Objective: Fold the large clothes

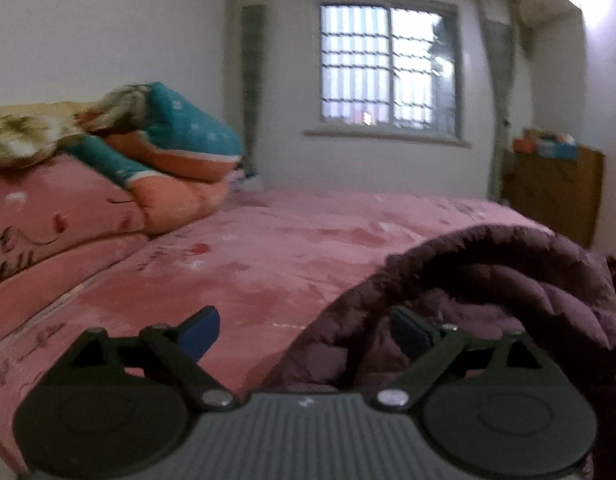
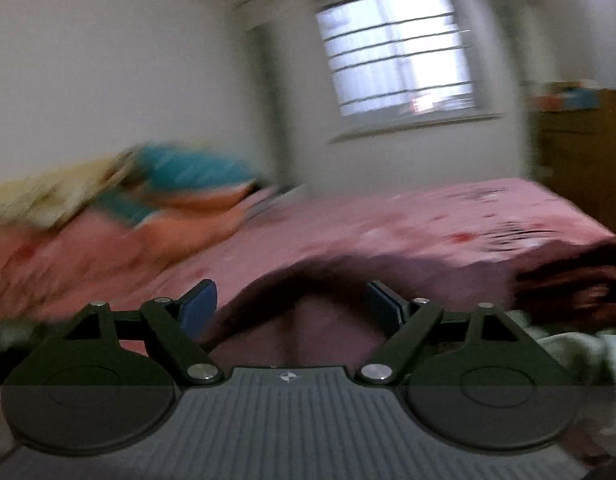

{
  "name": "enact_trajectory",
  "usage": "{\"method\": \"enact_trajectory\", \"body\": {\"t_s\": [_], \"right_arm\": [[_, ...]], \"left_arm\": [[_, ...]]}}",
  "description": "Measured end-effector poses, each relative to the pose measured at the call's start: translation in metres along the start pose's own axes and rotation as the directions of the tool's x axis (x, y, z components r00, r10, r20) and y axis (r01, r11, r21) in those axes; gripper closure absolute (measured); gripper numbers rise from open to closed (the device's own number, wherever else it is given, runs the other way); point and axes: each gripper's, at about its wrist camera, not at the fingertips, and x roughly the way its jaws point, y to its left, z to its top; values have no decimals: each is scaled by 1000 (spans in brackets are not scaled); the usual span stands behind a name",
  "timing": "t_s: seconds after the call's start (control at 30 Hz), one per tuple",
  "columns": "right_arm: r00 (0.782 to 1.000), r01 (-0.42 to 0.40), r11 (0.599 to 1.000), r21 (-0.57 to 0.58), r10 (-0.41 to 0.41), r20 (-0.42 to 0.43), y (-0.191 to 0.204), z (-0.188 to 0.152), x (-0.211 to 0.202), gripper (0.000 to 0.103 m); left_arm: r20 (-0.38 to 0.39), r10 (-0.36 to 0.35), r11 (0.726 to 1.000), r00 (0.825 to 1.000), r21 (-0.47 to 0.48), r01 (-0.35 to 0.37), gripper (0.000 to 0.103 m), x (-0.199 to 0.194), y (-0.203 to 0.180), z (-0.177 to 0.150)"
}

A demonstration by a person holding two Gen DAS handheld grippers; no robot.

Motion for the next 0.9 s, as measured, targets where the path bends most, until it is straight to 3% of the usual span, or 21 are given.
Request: {"method": "enact_trajectory", "body": {"t_s": [0.07, 0.13, 0.23, 0.33, 0.5, 0.63, 0.8, 0.83, 0.9], "right_arm": [[997, -40, 988, -151, 30, -69, 29, -12, 18, 1], [993, -53, 950, -309, 18, -115, 60, -28, 29, 1], [986, -63, 850, -524, -27, -162, 95, -54, 50, 8], [972, -106, 750, -652, -60, -227, 105, -71, 82, 24], [963, -97, 570, -816, -153, -221, 111, -97, 119, 26], [954, -136, 518, -845, -160, -252, 121, -107, 127, 25], [945, -187, 413, -891, -171, -278, 130, -123, 140, 21], [944, -188, 418, -889, -172, -281, 129, -125, 144, 22], [943, -178, 451, -875, -177, -283, 129, -118, 152, 34]], "left_arm": [[3, 12, 1000, 1000, -8, -12, 8, -8, 6, -5], [-9, 13, 1000, 1000, 0, -13, 7, -13, 10, -11], [-17, 13, 1000, 1000, -19, -13, 6, -20, 22, -18], [-22, 7, 999, 1000, -34, -8, 5, -23, 33, -23], [-54, -13, 996, 998, -85, 8, 4, -20, 49, -34], [-89, -23, 997, 996, -81, 15, 4, -15, 54, -48], [-118, -57, 995, 991, -88, 47, 4, -12, 59, -62], [-122, -63, 995, 991, -85, 52, 4, -11, 59, -64], [-127, -77, 995, 989, -77, 67, 4, -10, 58, -67]]}}
